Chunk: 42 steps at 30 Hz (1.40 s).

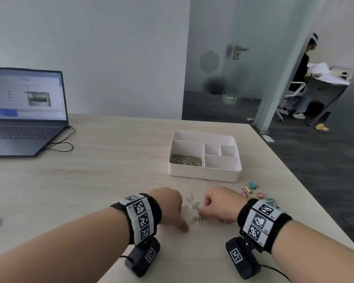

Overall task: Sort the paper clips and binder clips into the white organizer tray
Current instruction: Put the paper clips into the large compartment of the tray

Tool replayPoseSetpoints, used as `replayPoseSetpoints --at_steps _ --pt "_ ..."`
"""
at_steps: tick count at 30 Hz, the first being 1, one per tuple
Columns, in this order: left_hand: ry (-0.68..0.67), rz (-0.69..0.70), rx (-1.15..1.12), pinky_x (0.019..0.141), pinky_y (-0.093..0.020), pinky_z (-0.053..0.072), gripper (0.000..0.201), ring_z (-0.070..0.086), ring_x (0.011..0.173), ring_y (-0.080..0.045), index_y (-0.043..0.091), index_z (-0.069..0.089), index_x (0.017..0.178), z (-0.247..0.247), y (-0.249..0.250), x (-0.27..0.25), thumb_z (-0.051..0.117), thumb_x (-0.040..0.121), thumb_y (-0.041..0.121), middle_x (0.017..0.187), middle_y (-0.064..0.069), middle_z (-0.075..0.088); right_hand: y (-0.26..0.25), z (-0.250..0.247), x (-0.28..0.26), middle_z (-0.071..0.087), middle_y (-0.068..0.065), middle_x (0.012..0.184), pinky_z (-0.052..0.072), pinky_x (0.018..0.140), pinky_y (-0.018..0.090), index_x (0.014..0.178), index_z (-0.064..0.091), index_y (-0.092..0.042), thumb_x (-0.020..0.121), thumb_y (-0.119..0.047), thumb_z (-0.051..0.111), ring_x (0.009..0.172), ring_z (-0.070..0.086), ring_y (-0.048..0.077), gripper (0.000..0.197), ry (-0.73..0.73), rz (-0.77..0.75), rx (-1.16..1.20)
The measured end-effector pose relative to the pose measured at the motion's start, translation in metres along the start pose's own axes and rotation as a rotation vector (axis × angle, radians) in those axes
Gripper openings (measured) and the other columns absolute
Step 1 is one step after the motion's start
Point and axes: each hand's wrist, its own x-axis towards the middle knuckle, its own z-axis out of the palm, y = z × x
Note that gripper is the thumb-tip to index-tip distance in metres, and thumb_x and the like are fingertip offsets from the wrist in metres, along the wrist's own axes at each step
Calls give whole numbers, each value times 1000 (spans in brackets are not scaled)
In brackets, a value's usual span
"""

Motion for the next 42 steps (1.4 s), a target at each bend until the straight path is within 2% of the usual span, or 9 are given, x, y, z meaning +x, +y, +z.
replayPoseSetpoints --at_steps 4,7,11,16,21,26,32,36,42 --pt "10 11 -74 45 -19 37 26 47 45 -5 20 72 99 0 -4 3 72 83 40 67 11 58 3 2 3 72 -1 81 42 42 18 86 69 -23 86 -26 63 56 58 11 6 0 -38 -3" --pt "24 24 -86 45 -19 37 18 51 52 -5 23 73 99 -1 -9 5 70 85 34 82 8 67 7 1 4 73 0 85 46 42 19 85 68 -25 86 -22 62 59 60 13 7 -12 -60 4" --pt "81 40 -88 70 -26 49 14 65 91 -17 25 72 95 1 -13 14 69 84 32 102 5 71 7 3 10 61 -8 88 35 47 14 88 66 -25 89 -24 64 61 50 1 3 40 -151 4" --pt "147 16 -151 73 -27 49 18 60 90 -17 28 63 91 6 -23 25 74 80 36 95 8 64 11 3 15 57 -12 81 33 46 7 93 68 -22 89 -26 68 59 48 -2 5 132 -187 129" --pt "128 93 -171 91 -26 46 55 58 106 -15 31 57 132 4 -28 32 77 81 34 125 7 53 22 -5 19 60 -8 107 47 83 23 112 68 -26 87 -32 68 96 59 11 25 140 -120 29" --pt "74 186 -90 94 -25 41 62 54 122 -17 35 45 147 2 -16 39 68 90 22 141 6 43 15 -3 14 71 -6 116 48 90 21 114 75 -23 92 -22 60 107 65 12 26 60 -164 31" --pt "83 245 6 85 -24 39 37 56 115 -24 30 66 126 -3 -7 46 57 92 19 122 -2 54 7 5 14 69 -1 110 52 87 29 111 75 -19 78 -42 77 101 64 18 40 62 -186 -31" --pt "102 192 68 96 -33 49 33 58 116 -23 30 70 122 -6 -7 49 68 90 29 124 0 63 3 7 16 69 1 112 49 83 27 109 74 -19 82 -33 74 103 63 20 30 84 -199 -103" --pt "137 168 30 90 -28 51 23 62 111 -20 28 76 111 -9 -6 50 68 90 32 114 5 72 -2 6 19 72 1 109 40 75 22 102 76 -19 87 -21 66 104 63 20 18 107 -204 -113"
